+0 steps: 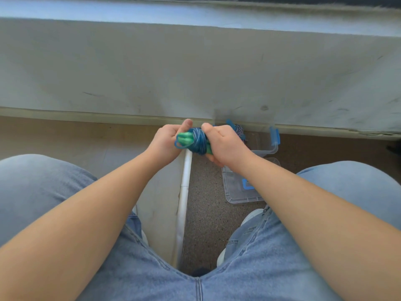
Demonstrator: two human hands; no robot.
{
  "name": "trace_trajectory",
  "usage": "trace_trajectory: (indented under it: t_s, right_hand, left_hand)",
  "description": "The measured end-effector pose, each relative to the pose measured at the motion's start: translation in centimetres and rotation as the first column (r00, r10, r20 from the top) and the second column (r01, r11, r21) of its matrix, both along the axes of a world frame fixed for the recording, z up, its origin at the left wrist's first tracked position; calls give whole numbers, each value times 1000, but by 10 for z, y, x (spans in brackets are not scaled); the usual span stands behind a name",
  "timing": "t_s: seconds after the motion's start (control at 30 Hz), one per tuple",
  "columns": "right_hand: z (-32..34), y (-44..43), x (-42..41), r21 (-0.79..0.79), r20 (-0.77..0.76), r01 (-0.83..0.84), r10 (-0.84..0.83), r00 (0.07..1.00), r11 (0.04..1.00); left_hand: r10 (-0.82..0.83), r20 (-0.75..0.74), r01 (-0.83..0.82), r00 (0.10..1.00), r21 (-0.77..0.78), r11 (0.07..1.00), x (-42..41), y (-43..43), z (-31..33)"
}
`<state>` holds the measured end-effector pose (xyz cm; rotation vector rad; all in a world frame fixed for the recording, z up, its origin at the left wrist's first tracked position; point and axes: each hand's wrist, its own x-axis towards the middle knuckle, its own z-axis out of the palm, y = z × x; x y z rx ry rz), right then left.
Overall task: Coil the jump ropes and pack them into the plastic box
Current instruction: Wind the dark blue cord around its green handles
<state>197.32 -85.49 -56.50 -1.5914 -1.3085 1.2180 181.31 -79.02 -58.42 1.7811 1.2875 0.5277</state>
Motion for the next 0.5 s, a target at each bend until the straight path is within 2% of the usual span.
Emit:
trace_trajectory:
  t_s: [0.13,0.2,0.23,0.27,0.33,0.4,0.5]
  right_hand:
    - [-3,5,-2,-99,-112,281,-292,950,955]
    - [-3,12,8,-180,-119,417,-440,890,891]
    - [-4,16,16,-164,-34,468,-480,877,868]
    - [-8,19,25,-98,130,490,-477,869,866]
    - [-15,20,39,32,461,423,-389,798,906]
    - [-24,20,42,55,626,324,-285,726,944]
    - [-34,18,32,15,688,194,-150,710,981]
  left_hand:
    - [-65,-100,78,993,128,989,7,-14,-3]
    - [-240,-196,265,951,110,958,9,-27,-3]
    - [-351,-268,386,897,90,918,10,-32,-3]
    - [-443,-333,495,832,86,865,11,-37,-1]
    - [-522,-372,605,767,151,782,16,-41,4]
    - [-483,-312,562,818,255,787,21,-40,10]
    - [-339,-204,388,918,305,870,19,-32,17]
